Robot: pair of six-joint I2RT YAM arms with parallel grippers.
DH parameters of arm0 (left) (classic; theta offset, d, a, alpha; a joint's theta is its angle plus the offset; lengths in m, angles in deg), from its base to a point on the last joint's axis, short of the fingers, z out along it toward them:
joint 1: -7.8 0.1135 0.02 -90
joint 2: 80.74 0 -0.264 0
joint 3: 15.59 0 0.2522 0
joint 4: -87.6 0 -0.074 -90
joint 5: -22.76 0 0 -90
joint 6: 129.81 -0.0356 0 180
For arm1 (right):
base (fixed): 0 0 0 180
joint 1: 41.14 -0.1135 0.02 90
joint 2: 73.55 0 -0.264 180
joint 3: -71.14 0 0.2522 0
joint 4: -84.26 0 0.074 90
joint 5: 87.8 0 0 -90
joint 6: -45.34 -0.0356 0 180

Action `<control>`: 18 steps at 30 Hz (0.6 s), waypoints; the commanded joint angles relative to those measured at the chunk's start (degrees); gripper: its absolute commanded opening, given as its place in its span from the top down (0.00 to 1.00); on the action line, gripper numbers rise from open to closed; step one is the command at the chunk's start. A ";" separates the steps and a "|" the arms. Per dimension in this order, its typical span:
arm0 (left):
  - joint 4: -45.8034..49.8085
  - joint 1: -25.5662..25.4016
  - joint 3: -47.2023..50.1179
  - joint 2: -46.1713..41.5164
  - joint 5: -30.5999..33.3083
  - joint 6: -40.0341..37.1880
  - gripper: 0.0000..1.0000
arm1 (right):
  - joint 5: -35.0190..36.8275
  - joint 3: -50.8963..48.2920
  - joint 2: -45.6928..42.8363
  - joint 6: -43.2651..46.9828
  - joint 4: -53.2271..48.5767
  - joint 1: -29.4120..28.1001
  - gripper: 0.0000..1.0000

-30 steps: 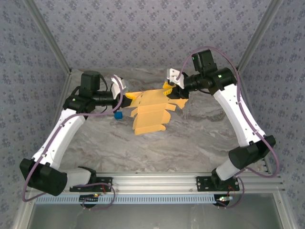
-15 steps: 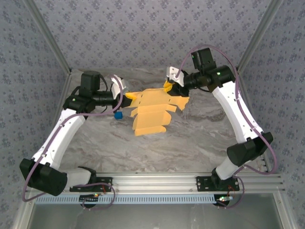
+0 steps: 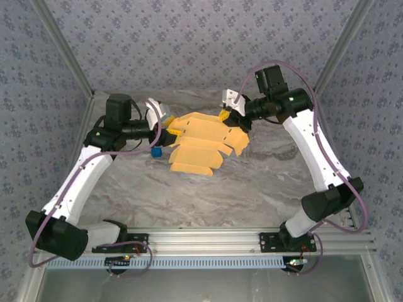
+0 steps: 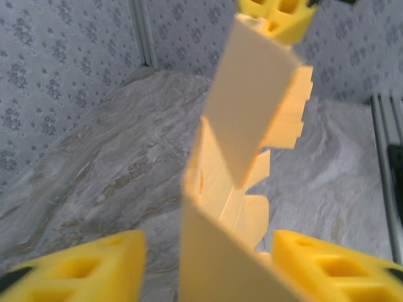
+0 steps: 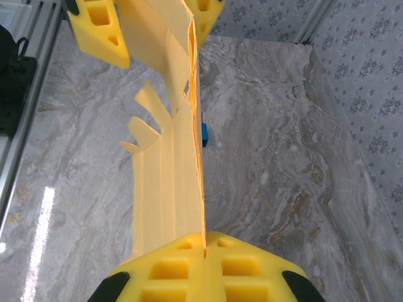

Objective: Fold the paper box

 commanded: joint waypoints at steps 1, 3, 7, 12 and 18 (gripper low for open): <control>-6.62 0.33 3.96 -1.96 -0.48 2.26 0.34 | -3.22 -3.04 -5.37 -4.73 2.14 0.96 1.00; -9.16 0.41 5.89 -2.15 -0.37 3.25 0.28 | -4.81 -4.94 -7.14 -6.48 3.52 1.75 1.00; -11.26 0.43 7.42 -1.32 -1.27 4.13 0.24 | -8.75 -7.42 -9.31 -8.85 5.54 3.79 1.00; -14.37 0.42 7.94 -0.08 -6.61 6.49 0.34 | -9.79 -8.59 -10.02 -10.54 7.14 4.85 1.00; -18.01 -0.19 8.26 0.34 -10.13 9.25 0.56 | -9.55 -10.12 -10.17 -10.80 9.02 5.16 1.00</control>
